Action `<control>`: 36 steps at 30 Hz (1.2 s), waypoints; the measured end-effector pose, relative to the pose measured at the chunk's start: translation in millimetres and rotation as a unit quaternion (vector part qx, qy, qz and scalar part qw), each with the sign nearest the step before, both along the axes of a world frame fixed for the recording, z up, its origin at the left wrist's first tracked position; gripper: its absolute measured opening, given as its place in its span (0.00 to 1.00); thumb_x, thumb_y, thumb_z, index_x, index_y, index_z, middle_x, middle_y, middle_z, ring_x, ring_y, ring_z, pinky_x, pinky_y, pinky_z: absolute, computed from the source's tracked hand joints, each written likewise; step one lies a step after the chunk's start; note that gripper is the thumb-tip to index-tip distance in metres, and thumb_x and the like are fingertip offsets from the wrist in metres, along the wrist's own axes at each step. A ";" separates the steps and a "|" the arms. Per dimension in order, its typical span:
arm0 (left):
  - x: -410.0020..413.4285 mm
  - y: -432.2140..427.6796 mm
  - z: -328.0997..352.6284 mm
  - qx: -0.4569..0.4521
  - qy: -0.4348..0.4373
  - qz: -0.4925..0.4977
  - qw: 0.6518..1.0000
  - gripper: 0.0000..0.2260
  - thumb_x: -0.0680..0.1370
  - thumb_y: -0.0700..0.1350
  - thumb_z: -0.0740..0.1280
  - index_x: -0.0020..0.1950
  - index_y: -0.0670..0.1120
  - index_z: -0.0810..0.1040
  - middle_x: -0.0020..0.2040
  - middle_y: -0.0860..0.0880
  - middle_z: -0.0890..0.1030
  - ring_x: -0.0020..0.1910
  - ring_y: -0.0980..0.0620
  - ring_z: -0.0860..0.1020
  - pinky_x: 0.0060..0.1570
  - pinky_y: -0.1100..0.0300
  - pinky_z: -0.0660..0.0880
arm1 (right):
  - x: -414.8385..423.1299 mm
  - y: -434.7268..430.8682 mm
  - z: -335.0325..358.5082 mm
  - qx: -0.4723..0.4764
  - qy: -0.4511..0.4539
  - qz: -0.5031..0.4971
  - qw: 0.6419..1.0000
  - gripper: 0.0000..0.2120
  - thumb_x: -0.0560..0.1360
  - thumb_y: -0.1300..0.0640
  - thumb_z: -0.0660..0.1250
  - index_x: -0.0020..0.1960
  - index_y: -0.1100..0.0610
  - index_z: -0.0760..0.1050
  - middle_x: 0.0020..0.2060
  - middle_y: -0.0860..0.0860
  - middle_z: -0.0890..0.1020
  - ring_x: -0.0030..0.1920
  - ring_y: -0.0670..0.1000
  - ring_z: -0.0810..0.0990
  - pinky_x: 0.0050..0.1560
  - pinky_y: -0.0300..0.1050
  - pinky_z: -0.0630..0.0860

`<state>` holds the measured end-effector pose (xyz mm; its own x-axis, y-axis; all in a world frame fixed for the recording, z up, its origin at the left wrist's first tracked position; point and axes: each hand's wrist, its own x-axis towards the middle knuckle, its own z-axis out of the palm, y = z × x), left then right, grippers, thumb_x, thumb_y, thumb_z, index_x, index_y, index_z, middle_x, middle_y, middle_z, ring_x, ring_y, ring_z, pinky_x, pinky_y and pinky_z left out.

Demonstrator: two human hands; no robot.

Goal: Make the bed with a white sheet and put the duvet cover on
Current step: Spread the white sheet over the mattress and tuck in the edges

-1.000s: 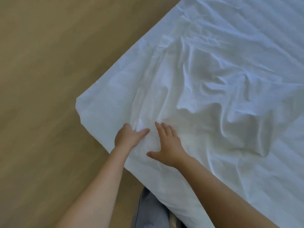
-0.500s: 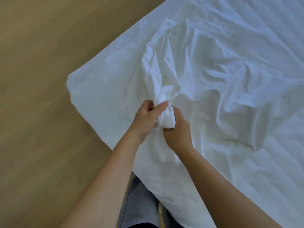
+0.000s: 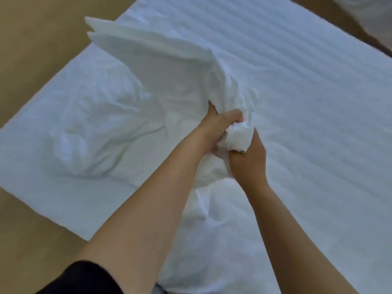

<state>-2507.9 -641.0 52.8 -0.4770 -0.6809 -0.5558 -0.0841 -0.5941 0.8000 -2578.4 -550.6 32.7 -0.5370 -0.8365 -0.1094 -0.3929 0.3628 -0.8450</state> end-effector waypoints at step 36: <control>-382.7 407.1 -128.9 -0.533 -0.304 -0.499 0.612 0.26 0.75 0.35 0.59 0.73 0.48 0.64 0.57 0.43 0.78 0.50 0.40 0.77 0.41 0.54 0.69 | -435.5 434.4 -85.3 -0.063 -0.213 -0.505 0.834 0.16 0.67 0.72 0.57 0.36 0.53 0.75 0.28 0.43 0.78 0.28 0.45 0.75 0.29 0.33 0.72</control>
